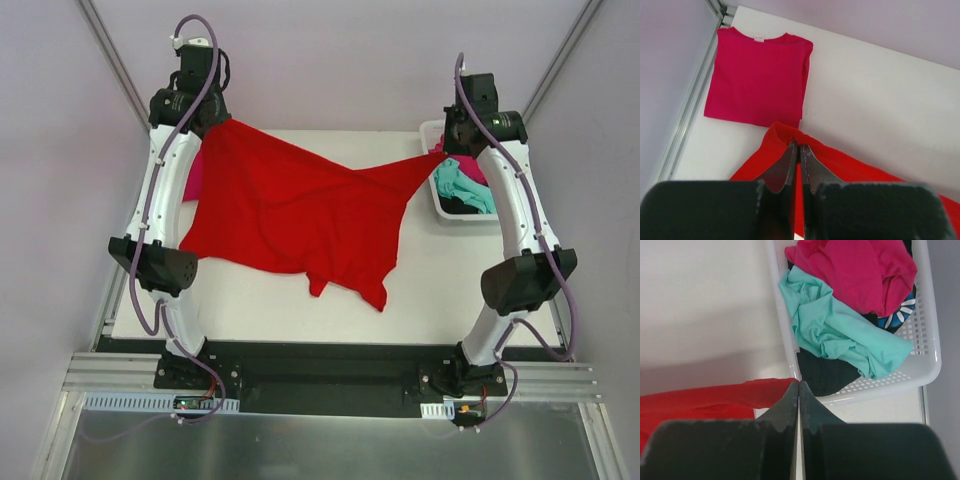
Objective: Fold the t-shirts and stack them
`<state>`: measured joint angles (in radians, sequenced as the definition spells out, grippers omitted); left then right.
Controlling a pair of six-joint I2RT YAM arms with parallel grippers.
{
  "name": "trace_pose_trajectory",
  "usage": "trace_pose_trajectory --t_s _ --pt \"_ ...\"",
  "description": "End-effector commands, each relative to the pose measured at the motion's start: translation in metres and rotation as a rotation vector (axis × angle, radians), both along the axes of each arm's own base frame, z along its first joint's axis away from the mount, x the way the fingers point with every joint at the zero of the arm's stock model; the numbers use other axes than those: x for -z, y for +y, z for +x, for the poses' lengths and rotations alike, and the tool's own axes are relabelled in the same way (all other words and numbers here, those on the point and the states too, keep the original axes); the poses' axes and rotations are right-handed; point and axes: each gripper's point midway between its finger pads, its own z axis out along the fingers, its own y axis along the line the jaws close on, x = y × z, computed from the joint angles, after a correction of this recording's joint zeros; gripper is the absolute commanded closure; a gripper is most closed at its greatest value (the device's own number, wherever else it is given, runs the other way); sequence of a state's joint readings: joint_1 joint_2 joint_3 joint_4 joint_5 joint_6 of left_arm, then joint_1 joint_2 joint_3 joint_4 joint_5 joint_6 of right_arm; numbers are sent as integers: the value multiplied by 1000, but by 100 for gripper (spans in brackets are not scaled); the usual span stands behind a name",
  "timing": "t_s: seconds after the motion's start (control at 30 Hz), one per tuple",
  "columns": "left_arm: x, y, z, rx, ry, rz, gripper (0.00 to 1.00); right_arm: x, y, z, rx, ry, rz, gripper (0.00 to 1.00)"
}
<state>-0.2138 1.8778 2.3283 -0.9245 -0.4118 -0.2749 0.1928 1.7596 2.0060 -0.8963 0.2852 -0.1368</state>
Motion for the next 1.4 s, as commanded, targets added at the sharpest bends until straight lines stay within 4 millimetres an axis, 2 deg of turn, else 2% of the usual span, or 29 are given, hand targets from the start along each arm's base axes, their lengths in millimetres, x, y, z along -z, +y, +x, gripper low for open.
trace_pose_trajectory --t_s 0.0,0.07,0.1,0.2,0.23,0.27,0.3,0.33,0.37,0.4,0.43,0.47,0.5,0.53,0.57,0.63,0.67,0.7,0.73,0.77,0.83,0.87,0.9,0.93,0.97,1.0,1.07,1.2,1.37 --pt "-29 12 2 25 -53 53 100 -61 -12 4 12 -137 -41 99" --pt "-48 13 -4 31 -97 50 100 -91 -16 -4 20 -203 -35 99" --pt "-53 14 -6 33 -107 49 100 -98 -17 -7 20 -220 -31 99" --pt "-60 12 -20 47 -119 26 100 -117 -15 -26 9 -263 -44 99" --pt "-53 11 -23 50 -96 23 100 -122 -8 -31 -9 -280 -52 99" --pt "-61 9 -35 51 -117 9 100 -125 -9 -43 -6 -289 -74 99" --pt "-60 9 -41 49 -113 9 100 -127 -6 -50 -21 -296 -97 99" --pt "-47 7 -46 50 -76 20 100 -126 5 -56 -50 -299 -112 99" --pt "-56 3 -61 56 -97 18 100 -130 4 -65 -37 -308 -137 99" --pt "-54 2 -70 52 -92 26 100 -126 5 -79 -49 -303 -149 99" --pt "-40 2 -77 50 -53 37 100 -129 13 -90 -70 -316 -148 99" --pt "-53 3 -98 48 -93 18 100 -130 12 -100 -61 -324 -160 99" --pt "-51 -4 -108 67 -93 13 100 -130 8 -119 -67 -335 -160 99" --pt "-40 -3 -118 62 -68 25 100 -131 17 -131 -90 -347 -150 99" --pt "-51 -1 -138 66 -107 6 100 -130 13 -141 -79 -351 -160 99" --pt "-38 -2 -165 77 -76 0 100 -131 9 -176 -91 -372 -117 99" --pt "-48 2 -187 70 -118 -43 100 -134 4 -189 -85 -388 -96 99" --pt "-49 3 -199 75 -123 -58 100 -137 1 -201 -90 -402 -69 99" --pt "-44 4 -214 86 -105 -61 100 -145 -10 -225 -102 -440 -25 99" --pt "-54 11 -233 82 -151 -98 100 -151 -16 -236 -89 -466 17 99" --pt "-66 21 -258 85 -194 -120 100 -162 -36 -260 -72 -506 49 99" --pt "-76 28 -273 82 -232 -133 100 -183 -52 -276 -48 -574 84 99" --pt "-83 32 -280 82 -246 -137 100 -191 -58 -283 -42 -594 92 99" --pt "-104 38 -292 83 -307 -159 100 -193 -65 -290 -40 -587 79 99" --pt "-107 39 -295 85 -298 -152 100 -210 -72 -294 -21 -623 93 99" --pt "-120 40 -300 92 -337 -165 100 -212 -73 -295 -26 -618 72 99" --pt "-124 39 -294 95 -339 -152 100 -218 -71 -290 -26 -625 67 99" --pt "-131 30 -279 113 -345 -153 100 -218 -49 -264 -51 -598 35 99" --pt "-127 24 -253 113 -310 -90 100 -214 -34 -244 -70 -557 -18 99"
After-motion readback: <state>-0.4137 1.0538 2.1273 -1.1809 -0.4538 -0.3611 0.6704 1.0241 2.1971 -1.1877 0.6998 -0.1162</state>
